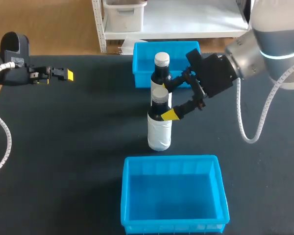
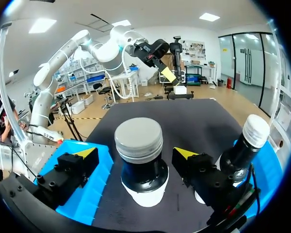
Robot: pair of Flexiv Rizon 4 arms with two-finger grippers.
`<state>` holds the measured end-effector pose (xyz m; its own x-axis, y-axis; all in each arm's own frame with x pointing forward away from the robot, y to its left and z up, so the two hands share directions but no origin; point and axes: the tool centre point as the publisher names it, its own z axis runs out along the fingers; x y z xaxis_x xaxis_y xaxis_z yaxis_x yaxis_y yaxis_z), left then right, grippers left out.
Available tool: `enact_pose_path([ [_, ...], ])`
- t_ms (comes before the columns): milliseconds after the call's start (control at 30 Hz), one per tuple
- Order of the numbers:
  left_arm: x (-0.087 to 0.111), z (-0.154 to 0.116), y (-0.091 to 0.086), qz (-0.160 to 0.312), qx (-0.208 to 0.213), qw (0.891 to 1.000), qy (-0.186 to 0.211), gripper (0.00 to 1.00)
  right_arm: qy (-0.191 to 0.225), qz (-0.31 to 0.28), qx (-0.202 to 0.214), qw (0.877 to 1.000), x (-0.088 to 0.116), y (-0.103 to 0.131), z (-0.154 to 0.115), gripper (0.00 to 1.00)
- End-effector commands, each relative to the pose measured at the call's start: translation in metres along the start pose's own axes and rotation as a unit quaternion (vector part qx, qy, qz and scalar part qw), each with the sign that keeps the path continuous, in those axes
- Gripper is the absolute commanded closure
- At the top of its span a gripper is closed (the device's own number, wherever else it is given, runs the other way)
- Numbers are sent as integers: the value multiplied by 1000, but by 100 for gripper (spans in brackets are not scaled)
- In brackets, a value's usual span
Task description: Pick up the bottle, and place it in the far bin if it is heavy, or in the near bin if it is light.
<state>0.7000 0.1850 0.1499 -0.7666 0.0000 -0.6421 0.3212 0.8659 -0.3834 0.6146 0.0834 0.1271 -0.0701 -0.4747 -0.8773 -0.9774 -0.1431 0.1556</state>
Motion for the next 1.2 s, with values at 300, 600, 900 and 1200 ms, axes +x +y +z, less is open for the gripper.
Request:
enact_pose_path([
  [300, 0, 0, 0, 0, 0, 1000, 0, 0, -15, 3, -6, 1000, 3, -12, 9, 0],
  [600, 0, 0, 0, 0, 0, 1000, 0, 0, -19, 5, -8, 1000, 4, -14, 11, 38],
  [900, 0, 0, 0, 0, 0, 1000, 0, 0, -17, 3, -13, 1000, 4, -13, 14, 58],
  [1200, 0, 0, 0, 0, 0, 1000, 0, 0, -11, 0, -20, 1000, 2, -4, 11, 73],
])
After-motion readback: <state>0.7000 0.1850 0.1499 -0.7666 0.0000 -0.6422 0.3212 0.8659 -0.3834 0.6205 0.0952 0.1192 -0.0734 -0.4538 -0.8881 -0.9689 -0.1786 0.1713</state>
